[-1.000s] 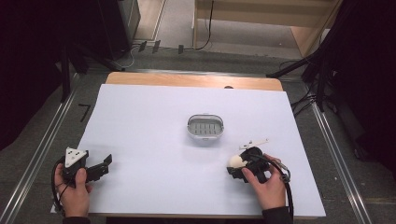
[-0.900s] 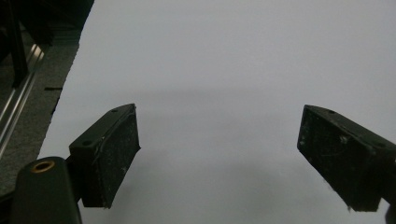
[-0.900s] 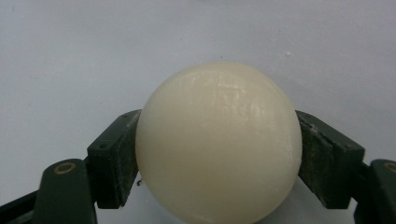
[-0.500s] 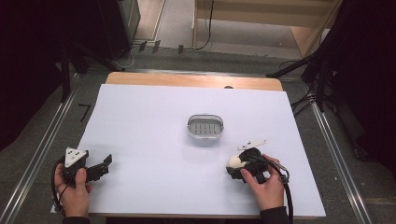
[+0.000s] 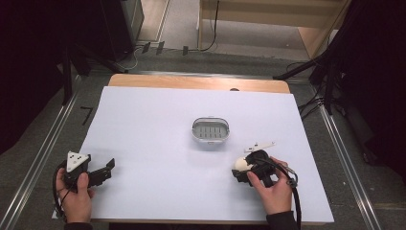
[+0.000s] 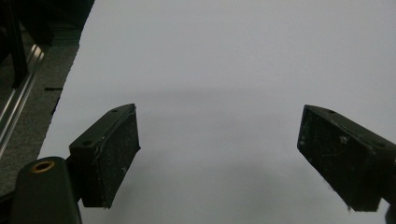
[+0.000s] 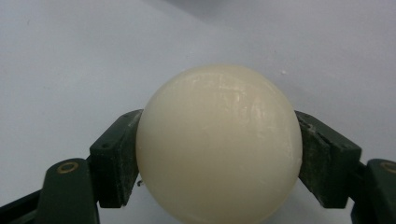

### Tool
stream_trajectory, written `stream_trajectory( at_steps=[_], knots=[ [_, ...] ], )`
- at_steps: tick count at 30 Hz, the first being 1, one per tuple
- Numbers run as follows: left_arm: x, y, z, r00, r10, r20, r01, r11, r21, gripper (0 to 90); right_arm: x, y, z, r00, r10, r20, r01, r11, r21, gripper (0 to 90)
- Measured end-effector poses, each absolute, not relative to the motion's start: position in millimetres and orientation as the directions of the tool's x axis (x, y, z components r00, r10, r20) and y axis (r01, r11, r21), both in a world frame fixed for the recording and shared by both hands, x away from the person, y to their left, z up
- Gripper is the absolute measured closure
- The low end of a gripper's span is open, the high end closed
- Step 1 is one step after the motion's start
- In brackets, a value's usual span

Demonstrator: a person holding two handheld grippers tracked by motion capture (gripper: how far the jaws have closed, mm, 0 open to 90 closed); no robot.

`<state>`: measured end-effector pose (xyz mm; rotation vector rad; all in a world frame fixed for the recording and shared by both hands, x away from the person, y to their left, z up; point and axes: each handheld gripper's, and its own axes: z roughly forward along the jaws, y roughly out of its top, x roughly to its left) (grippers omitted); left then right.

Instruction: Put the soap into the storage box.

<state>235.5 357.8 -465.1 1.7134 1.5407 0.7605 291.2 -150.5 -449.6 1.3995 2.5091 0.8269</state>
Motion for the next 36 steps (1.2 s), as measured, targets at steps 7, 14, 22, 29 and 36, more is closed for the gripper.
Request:
stream_trajectory(
  at_steps=[7, 14, 22, 29, 36],
  knots=[
    [235.5, 358.1, -465.3, 0.120, 0.992, -0.035, 0.578, -0.041, 0.815, 13.8, 298.1, -139.5, -438.2, -0.565, 0.814, 0.131, 0.729, 0.419, 0.542, 24.8],
    [235.5, 358.6, -465.1, 0.119, 0.992, -0.039, 0.580, -0.038, 0.814, 13.8, 306.5, -128.9, -430.8, -0.583, 0.803, 0.123, 0.713, 0.433, 0.551, 24.8],
    [235.4, 359.0, -465.1, 0.119, 0.992, -0.040, 0.580, -0.037, 0.814, 13.8, 314.1, -125.8, -422.1, -0.582, 0.803, 0.128, 0.713, 0.429, 0.555, 24.8],
    [235.5, 359.2, -465.0, 0.119, 0.992, -0.042, 0.581, -0.035, 0.813, 13.8, 320.5, -123.8, -416.1, -0.581, 0.802, 0.138, 0.716, 0.424, 0.554, 24.8],
    [235.4, 359.5, -464.9, 0.121, 0.992, -0.043, 0.582, -0.035, 0.813, 13.7, 325.8, -119.6, -410.6, -0.589, 0.796, 0.137, 0.710, 0.429, 0.559, 24.8]
  ],
)
